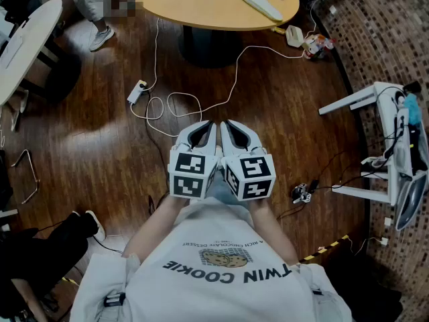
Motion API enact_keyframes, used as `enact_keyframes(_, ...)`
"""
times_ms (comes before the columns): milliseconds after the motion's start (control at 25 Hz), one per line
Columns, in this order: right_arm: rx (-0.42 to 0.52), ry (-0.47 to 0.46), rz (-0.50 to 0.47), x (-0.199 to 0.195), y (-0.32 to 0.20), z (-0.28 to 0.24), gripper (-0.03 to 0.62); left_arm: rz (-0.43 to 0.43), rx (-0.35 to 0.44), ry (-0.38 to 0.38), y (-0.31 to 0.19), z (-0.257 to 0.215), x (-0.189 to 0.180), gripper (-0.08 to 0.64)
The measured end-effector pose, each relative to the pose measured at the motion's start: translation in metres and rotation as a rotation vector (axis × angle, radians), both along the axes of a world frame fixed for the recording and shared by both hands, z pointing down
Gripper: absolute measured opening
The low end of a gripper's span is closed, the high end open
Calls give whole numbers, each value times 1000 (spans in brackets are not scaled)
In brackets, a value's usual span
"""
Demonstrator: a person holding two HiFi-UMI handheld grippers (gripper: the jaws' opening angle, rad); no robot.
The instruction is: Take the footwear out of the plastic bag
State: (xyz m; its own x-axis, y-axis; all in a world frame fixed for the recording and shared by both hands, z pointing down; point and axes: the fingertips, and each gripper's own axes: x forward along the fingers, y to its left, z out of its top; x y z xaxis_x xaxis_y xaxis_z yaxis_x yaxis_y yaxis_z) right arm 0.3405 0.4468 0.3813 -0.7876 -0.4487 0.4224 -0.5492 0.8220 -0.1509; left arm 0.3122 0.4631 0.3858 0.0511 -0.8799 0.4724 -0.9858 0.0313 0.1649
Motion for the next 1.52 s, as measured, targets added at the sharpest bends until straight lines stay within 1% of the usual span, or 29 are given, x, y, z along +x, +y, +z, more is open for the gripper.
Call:
enact_keyframes(160,-3,-4,-21,-19,-64,-3,1,-21,-6,-3,-63,-3,-20,6)
enact_keyframes(320,9,-12,-62,-41,-126,-12,0,-43,2,-15,-124,-10,-38,6)
enact_keyframes(520,5,-28,-116,-65,-181,-17,0,-89,-2,-36,-178,-17,-60,6)
enact_keyframes(640,2,-33,-145,-77,-201,-18,0,-112,-2,-29,-198,-21,-70,6)
enact_keyframes(720,-1,-43,-155,-84,-210,-19,0,-116,-2,-42,-208,-23,-74,6)
enact_keyframes(880,-3,-64,-160,-95,-228,-22,0,-117,-5,-69,-227,-26,-83,6)
enact_keyframes(1080,-1,-61,-158,-112,-249,-17,0,-112,-2,-68,-249,-22,-100,6)
enact_keyframes(1320,8,-50,-149,-150,-275,-12,0,-100,1,-65,-274,-16,-138,6)
enact_keyframes(1520,7,-36,-127,-194,-299,-7,0,-78,5,-50,-299,-12,-183,6)
